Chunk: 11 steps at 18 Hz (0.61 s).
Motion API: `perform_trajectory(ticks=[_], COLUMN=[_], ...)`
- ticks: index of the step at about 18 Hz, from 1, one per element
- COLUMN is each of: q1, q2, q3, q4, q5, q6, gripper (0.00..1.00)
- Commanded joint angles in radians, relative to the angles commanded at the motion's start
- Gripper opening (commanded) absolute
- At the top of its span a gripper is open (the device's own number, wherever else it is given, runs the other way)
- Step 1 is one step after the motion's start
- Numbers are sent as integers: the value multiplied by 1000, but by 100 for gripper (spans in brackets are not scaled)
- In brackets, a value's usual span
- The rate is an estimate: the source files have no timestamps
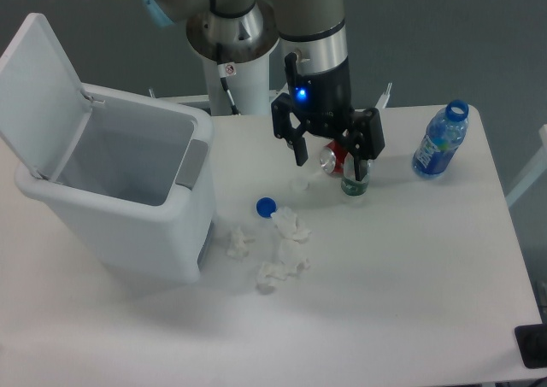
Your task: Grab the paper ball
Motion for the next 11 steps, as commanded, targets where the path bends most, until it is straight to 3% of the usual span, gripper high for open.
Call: perform_trajectory(ticks=[11], q1=[-8], q2=[-5], q3=[-29], q4=[5], q5=[0], q6=[-2], gripper=[100])
